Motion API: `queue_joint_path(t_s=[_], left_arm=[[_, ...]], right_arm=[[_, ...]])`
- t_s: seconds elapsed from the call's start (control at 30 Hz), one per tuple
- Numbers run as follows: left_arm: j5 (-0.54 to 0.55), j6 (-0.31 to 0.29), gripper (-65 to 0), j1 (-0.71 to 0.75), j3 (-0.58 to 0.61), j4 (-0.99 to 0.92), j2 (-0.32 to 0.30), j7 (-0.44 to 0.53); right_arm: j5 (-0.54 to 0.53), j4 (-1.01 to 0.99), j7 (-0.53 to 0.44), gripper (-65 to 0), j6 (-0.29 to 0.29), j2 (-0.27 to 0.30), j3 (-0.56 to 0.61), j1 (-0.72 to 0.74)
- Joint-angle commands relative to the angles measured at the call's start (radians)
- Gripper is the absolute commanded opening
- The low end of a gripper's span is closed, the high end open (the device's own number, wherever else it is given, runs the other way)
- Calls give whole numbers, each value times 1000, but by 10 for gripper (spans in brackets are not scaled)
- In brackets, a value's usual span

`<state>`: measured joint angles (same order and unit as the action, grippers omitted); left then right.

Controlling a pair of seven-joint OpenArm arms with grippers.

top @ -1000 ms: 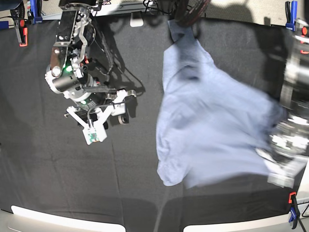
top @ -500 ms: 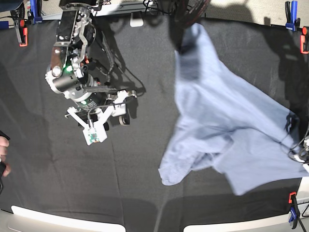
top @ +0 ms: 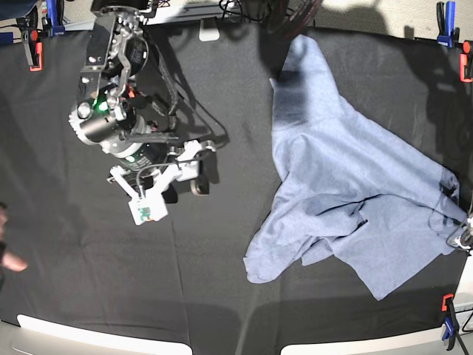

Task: Layout the t-shirt on the table in an organized manner, then fold the t-shirt properly
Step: 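Move the left gripper onto the bunched fabric in the shirt middle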

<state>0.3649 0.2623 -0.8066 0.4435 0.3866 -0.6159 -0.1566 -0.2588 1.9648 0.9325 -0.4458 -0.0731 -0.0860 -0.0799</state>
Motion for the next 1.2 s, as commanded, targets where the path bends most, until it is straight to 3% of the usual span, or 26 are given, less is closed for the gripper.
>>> queue_joint_path(t_s=[0.0, 0.2, 0.4, 0.5, 0.67, 0.87, 0.93, 1.07, 1.17], left_arm=[[-3, 26, -453, -38, -4, 50, -19, 11], [0, 26, -468, 11, -5, 286, -22, -115], [19, 24, -491, 196, -12, 568, -32, -92], [15, 23, -491, 291, -32, 694, -31, -70], [-23, 23, -491, 423, -103, 877, -27, -77], [-22, 21, -494, 555, -211, 1041, -10, -113], [-22, -3, -500, 596, -240, 1072, 2, -126], [18, -106, -500, 674, -275, 1085, 36, -151], [47, -258, -500, 725, -275, 1085, 64, -161]], right_arm=[[-14, 8, -26, -327, -6, -16, 21, 17], [46, -198, -34, -327, -3, -71, 86, 107], [45, -480, -34, -327, -2, -84, 88, 291], [48, -609, -36, -327, 25, -84, 93, 369], [107, -775, -142, -327, 61, -84, 93, 465], [68, -992, -178, -327, 61, -84, 93, 582], [43, -1059, -189, -327, 59, -84, 93, 612], [7, -1139, -204, -351, 21, -84, 94, 641], [-10, -1145, -206, -420, 6, -84, 109, 643]])
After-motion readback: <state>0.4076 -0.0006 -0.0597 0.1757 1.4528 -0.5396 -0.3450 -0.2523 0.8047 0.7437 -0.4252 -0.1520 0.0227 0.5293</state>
